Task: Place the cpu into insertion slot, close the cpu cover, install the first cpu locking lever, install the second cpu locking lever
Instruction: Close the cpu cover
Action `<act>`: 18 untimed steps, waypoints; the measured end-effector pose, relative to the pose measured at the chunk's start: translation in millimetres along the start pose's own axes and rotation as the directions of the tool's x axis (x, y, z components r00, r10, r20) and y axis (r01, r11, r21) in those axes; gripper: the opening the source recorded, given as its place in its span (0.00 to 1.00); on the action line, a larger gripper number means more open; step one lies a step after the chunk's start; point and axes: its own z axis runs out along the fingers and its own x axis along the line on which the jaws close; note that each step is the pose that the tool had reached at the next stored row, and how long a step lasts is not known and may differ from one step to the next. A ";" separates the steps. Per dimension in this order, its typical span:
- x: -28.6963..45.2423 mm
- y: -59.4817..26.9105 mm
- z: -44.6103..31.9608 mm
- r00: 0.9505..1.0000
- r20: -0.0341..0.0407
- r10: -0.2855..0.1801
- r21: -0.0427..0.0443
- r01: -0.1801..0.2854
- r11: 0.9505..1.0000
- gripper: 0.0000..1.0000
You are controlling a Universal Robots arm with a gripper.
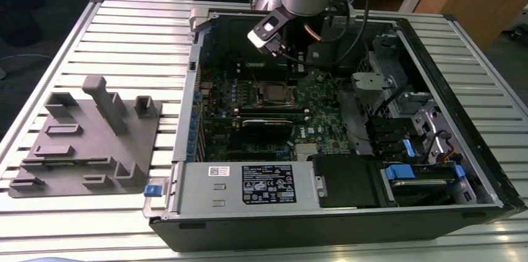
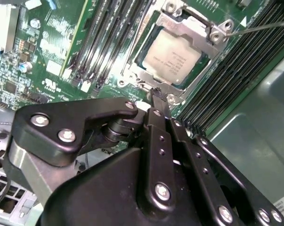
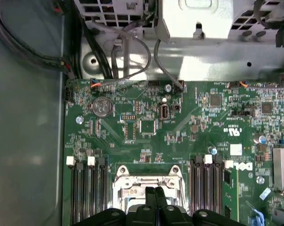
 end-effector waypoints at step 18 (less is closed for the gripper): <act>-0.2 -47.1 6.5 1.000 0.001 0.000 -0.003 0.000 1.000 0.11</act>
